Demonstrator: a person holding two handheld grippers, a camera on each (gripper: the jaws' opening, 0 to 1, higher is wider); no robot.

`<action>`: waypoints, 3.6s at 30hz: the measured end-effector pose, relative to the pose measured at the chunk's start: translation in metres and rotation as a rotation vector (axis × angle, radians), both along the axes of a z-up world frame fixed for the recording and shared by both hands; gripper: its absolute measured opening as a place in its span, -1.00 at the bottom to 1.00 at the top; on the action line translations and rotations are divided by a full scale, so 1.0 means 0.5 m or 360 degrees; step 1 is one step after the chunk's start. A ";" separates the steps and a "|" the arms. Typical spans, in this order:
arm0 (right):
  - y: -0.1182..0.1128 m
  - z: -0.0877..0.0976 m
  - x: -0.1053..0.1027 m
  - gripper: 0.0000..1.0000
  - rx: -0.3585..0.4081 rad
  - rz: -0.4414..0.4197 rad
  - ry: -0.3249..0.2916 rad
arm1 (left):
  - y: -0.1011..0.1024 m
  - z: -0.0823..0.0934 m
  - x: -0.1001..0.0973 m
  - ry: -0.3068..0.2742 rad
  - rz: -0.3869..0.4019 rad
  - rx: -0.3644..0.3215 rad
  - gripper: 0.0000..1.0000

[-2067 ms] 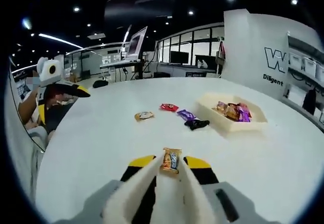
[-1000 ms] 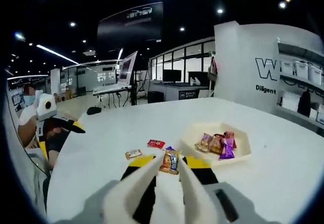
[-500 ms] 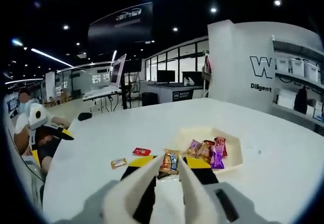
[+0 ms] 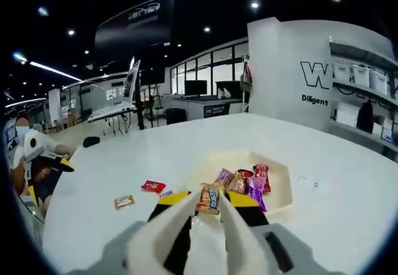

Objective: Place the target food into the container with the food tongs after gripping and lifting it, then release it inside without dropping or visibly crushing the food.

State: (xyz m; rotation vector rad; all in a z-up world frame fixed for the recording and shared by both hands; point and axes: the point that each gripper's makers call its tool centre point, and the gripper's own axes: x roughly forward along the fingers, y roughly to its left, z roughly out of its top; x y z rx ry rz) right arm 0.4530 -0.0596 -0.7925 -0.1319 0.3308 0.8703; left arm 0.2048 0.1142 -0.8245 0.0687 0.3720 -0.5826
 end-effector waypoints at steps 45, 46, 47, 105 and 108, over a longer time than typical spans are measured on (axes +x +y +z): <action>0.022 -0.050 0.019 -0.64 -0.0006 -0.0001 0.0045 | 0.009 -0.005 0.014 0.0026 0.0008 0.0021 0.90; 0.022 -0.048 0.016 -0.64 -0.0005 0.0001 0.0046 | 0.008 -0.004 0.013 0.0022 0.0006 0.0021 0.90; 0.023 -0.044 0.013 -0.64 -0.0010 0.0006 0.0033 | 0.008 -0.003 0.012 0.0020 0.0006 0.0018 0.90; 0.058 -0.107 -0.056 -0.62 -0.0385 -0.0045 0.0059 | 0.010 0.025 -0.028 -0.0051 -0.0009 -0.0040 0.88; 0.043 -0.108 -0.059 -0.62 -0.0405 -0.0046 0.0064 | 0.003 0.028 -0.029 -0.0055 -0.0019 -0.0040 0.87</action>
